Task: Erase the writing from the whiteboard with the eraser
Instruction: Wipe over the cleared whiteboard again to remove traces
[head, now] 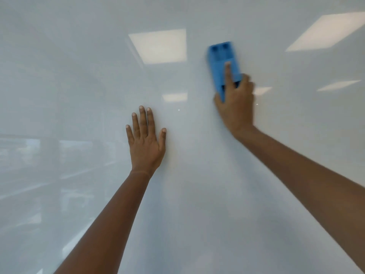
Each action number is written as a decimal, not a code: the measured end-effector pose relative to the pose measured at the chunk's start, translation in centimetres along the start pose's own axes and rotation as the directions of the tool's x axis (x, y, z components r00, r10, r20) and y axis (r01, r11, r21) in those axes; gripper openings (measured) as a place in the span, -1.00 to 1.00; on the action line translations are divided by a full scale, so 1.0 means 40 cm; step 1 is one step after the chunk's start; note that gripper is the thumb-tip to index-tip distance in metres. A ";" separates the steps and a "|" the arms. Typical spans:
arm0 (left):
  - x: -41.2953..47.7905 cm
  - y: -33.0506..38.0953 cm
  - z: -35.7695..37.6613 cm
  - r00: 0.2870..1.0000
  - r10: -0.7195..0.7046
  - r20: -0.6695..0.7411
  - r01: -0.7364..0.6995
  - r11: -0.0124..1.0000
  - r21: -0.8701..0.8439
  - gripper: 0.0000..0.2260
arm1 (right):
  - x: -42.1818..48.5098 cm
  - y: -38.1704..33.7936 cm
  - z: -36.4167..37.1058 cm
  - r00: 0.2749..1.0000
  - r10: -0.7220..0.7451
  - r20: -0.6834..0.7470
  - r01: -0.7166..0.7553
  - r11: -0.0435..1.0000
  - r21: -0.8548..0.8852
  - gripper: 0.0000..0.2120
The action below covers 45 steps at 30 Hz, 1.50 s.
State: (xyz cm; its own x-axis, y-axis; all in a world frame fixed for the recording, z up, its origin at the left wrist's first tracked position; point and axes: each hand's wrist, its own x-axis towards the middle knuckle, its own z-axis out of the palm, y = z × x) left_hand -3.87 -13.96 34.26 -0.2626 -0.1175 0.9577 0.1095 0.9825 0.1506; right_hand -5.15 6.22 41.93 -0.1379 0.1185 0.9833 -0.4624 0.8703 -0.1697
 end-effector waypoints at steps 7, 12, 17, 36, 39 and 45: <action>-0.002 -0.007 0.005 0.999 0.024 -0.027 -0.024 1.000 0.011 -0.47 | -0.107 -0.044 0.026 0.822 -0.551 0.143 0.559 0.829 -0.021 -0.45; -0.005 -0.012 0.008 0.998 0.044 -0.038 -0.043 0.999 0.020 -0.45 | -0.048 0.123 -0.032 0.934 -0.356 0.018 0.356 0.934 -0.033 -0.42; -0.005 -0.020 0.008 0.997 0.068 -0.047 -0.067 0.998 0.021 -0.45 | -0.073 0.373 -0.096 0.983 0.068 -0.172 -0.077 0.996 -0.046 -0.42; -0.031 -0.026 0.015 0.992 0.097 -0.075 -0.096 0.995 0.010 -0.47 | -0.502 0.086 0.043 0.948 -0.318 -0.031 0.318 0.948 0.012 -0.52; -0.044 -0.033 0.011 0.991 0.114 -0.067 -0.113 0.993 0.013 -0.44 | -0.520 0.117 0.023 0.751 -0.653 0.103 0.654 0.756 0.030 -0.51; -0.057 -0.048 0.010 0.990 0.132 -0.048 -0.131 0.991 0.020 -0.45 | -0.408 0.295 -0.057 0.753 -0.647 0.119 0.654 0.757 -0.021 -0.68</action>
State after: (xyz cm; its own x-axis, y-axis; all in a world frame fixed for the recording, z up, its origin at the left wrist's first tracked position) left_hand -3.86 -15.52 31.67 -0.1994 0.0061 0.9799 0.1233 0.9922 0.0189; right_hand -6.37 15.66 24.03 0.0916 -0.5307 0.8426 -0.4218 0.7458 0.5155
